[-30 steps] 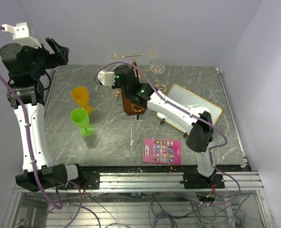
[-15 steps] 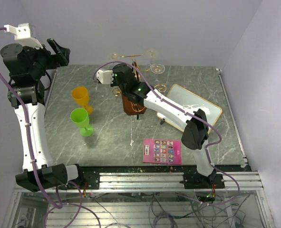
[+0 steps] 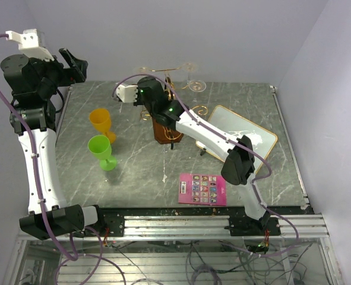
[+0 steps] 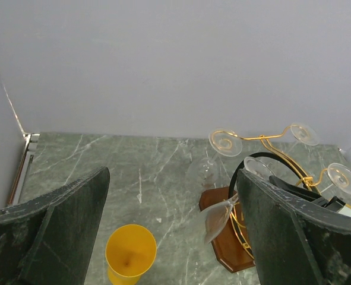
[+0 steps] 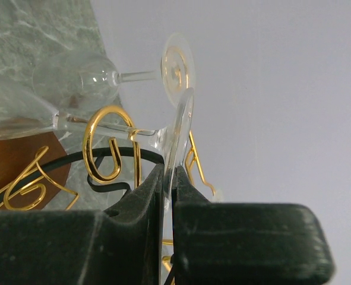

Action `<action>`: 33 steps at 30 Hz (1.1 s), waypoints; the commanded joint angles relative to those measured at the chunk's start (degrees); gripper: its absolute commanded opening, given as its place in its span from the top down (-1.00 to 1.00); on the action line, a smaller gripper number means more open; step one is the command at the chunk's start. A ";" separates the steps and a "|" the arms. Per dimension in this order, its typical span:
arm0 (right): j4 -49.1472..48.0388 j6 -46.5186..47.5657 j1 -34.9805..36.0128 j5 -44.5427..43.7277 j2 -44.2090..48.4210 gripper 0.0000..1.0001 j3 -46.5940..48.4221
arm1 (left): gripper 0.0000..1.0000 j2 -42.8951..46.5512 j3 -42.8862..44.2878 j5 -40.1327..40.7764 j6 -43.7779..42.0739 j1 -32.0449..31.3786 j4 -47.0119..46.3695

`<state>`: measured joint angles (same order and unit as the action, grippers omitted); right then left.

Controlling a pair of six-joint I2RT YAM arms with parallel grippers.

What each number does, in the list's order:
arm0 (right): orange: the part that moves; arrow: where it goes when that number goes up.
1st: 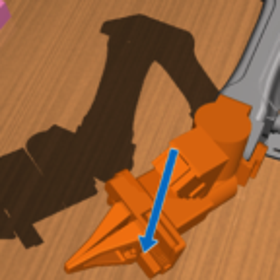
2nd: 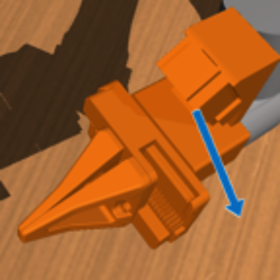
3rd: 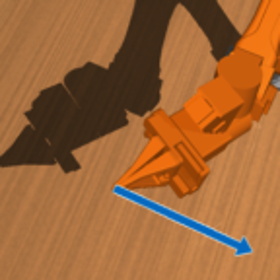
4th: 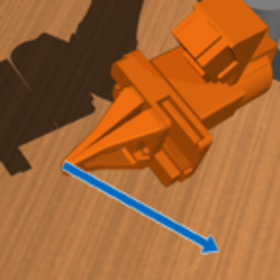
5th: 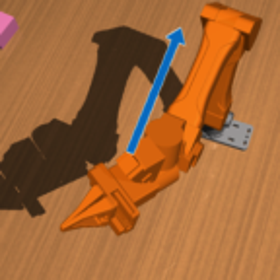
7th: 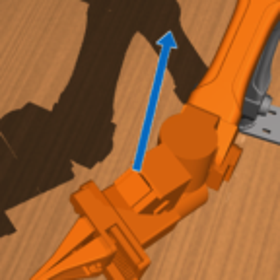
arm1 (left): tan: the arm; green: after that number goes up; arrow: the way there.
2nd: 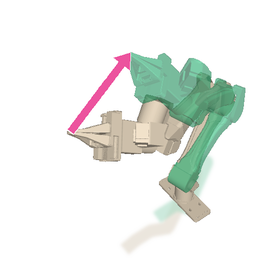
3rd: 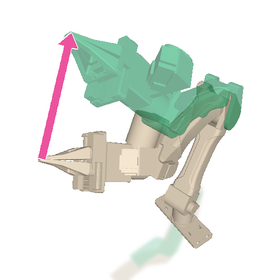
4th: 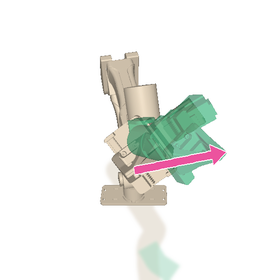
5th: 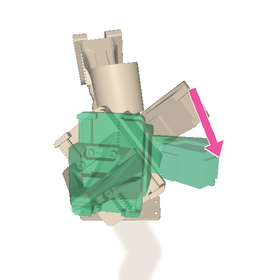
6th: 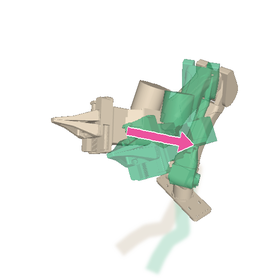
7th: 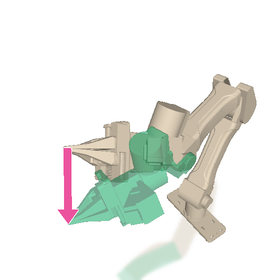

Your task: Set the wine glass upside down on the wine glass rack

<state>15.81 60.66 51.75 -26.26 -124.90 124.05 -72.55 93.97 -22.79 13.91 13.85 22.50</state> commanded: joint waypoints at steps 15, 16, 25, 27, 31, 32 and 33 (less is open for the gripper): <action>3.07 -3.91 -0.36 7.31 3.17 0.92 -0.06 | -0.96 -0.40 -1.50 -1.71 -0.40 0.63 -3.04; 3.28 -4.11 -0.36 7.39 3.43 0.92 -0.15 | -0.96 -0.40 -1.58 -1.77 -0.27 0.58 -3.12; 3.86 -4.23 -0.36 7.36 6.03 0.87 -3.47 | -0.96 -0.35 -1.75 -1.91 0.01 0.59 -3.32; 4.00 -4.26 -0.40 7.35 6.37 0.86 -4.03 | -0.96 -0.33 -1.90 -2.07 0.15 0.57 -3.45; 3.75 -4.16 -0.37 7.28 6.93 0.84 -5.03 | -0.95 -0.15 -2.11 -2.09 0.20 0.61 -3.57; 3.77 -4.13 -0.35 7.21 6.99 0.84 -5.07 | -0.95 -0.06 -2.13 -2.09 0.16 0.57 -3.60; 3.71 -4.11 -0.35 7.16 6.96 0.84 -4.98 | -0.95 0.02 -2.19 -1.98 0.13 0.60 -3.54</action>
<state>20.32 57.49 51.07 -19.46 -120.97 119.44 -72.88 92.09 -23.66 13.96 13.85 21.67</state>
